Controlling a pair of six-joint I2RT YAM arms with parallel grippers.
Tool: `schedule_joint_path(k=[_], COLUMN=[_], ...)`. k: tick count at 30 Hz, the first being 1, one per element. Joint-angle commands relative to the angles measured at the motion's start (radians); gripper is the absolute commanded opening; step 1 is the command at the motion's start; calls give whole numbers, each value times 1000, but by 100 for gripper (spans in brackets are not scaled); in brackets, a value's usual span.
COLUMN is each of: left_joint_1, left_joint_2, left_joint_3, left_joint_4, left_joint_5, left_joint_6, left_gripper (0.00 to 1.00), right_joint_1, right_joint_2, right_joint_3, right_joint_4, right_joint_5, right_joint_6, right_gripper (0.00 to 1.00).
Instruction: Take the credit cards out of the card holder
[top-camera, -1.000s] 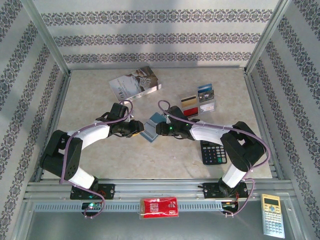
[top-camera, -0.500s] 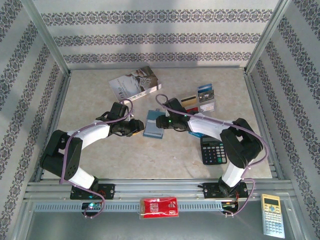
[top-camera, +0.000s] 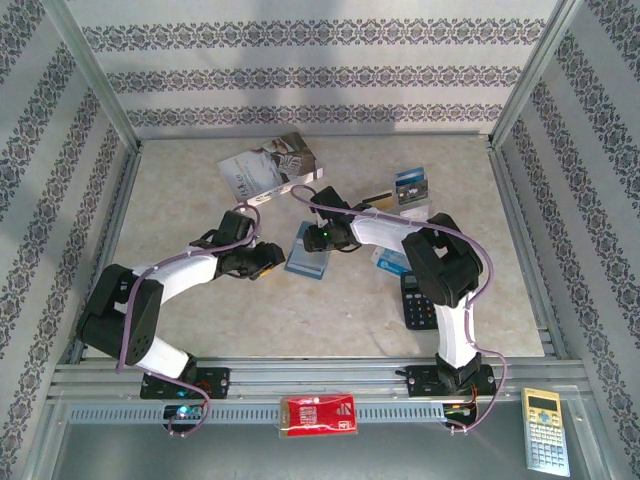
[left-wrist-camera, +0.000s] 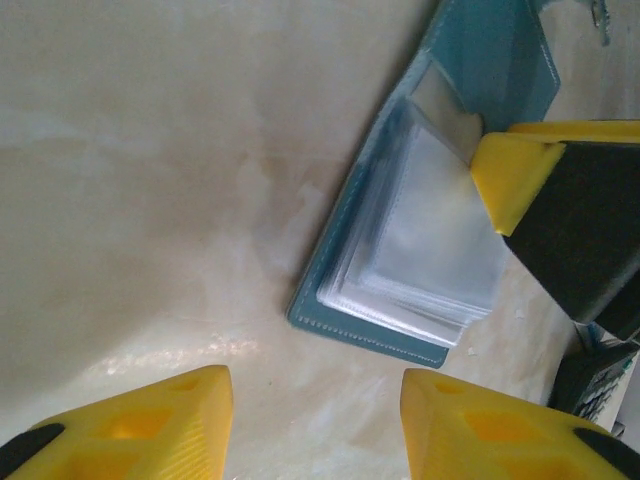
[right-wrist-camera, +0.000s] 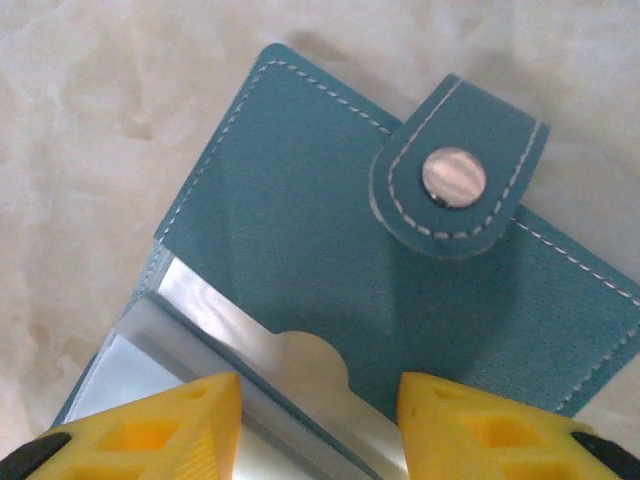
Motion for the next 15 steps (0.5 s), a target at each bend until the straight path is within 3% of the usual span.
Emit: schedule_joint_path(k=[1, 9, 12, 15], left_joint_1=[-5, -32, -35, -37], left_joint_2=[-46, -110, -113, -104], left_joint_3=[-37, -126, -141, -141], left_joint_4=[41, 118, 134, 142], left_joint_5=[-35, -62, -52, -50], left_joint_6=[-62, -159, -167, -158], left_gripper=[49, 49, 47, 43], right_joint_1=[1, 94, 115, 116], right_joint_2=[-55, -212, -238, -230], right_joint_3=[-81, -276, -295, -242], right_joint_4=[-51, 32, 43, -52], right_joint_5=[-38, -94, -84, 19], right_joint_6=[149, 458, 445, 336], right_gripper=[49, 54, 54, 54])
